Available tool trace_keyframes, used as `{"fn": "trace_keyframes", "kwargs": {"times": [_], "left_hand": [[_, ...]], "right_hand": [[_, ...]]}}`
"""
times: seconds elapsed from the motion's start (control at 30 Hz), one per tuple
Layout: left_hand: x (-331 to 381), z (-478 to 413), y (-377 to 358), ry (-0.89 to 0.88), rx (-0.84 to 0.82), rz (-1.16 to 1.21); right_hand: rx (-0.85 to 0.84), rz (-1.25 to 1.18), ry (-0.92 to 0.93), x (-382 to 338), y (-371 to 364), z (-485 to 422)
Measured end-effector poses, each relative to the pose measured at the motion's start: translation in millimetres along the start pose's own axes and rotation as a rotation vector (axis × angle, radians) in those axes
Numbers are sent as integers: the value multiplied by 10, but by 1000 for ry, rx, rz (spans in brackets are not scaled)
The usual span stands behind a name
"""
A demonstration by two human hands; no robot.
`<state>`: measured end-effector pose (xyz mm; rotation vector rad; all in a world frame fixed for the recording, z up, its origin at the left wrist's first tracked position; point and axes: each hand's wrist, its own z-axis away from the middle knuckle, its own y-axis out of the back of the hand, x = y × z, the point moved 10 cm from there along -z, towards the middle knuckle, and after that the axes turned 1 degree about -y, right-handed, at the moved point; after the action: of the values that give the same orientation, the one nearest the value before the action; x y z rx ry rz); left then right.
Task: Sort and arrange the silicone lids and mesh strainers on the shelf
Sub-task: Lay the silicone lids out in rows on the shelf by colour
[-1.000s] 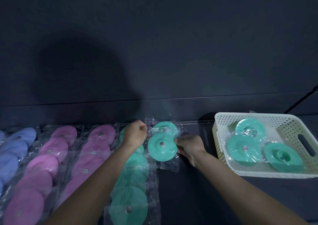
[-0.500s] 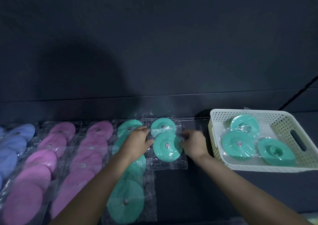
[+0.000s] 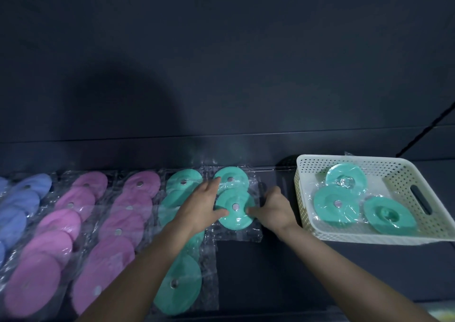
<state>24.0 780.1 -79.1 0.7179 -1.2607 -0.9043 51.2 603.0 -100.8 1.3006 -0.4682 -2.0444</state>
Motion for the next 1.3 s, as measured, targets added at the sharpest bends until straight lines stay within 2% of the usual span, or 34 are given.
{"fn": "trace_keyframes", "kwargs": {"times": [0.1,0.2,0.3,0.37,0.43,0.53,0.6,0.73,0.87,0.93,1.07,1.13,1.2,1.3], "left_hand": [[-12,1,-37,16,-32,9],[-50,-25,42,26,16,38],[-115,-42,145,42,70,163],[-164,-34,187,51,101,243],[-216,-9,267,65,183,318],[-281,46,363,96,290,432],[-313,69,392,109,325,437],[-293,98,398,80,323,309],[-134,120,183,-66,143,120],[-81,149,42,-101,43,18],[-32,160,-153,-96,-84,-241],[-40,146,-188,-73,-104,-330],[-47,130,-180,-52,-96,-388],[-10,114,-136,-41,-77,-422]], "right_hand": [[-36,-2,5,-5,-32,9],[70,27,82,-188,157,21],[192,-8,181,-445,459,29],[212,-37,243,-591,580,7],[150,-8,288,-702,539,-31],[-101,59,296,-742,177,-92],[-197,124,297,-723,-39,-136],[-191,190,382,-768,-239,-229],[101,150,419,-759,48,-285],[165,196,380,-693,174,-266],[-63,354,181,-347,-8,-247],[-128,360,153,-266,-104,-219],[-96,322,173,-271,-118,-201],[45,274,181,-309,-12,-139]]}}
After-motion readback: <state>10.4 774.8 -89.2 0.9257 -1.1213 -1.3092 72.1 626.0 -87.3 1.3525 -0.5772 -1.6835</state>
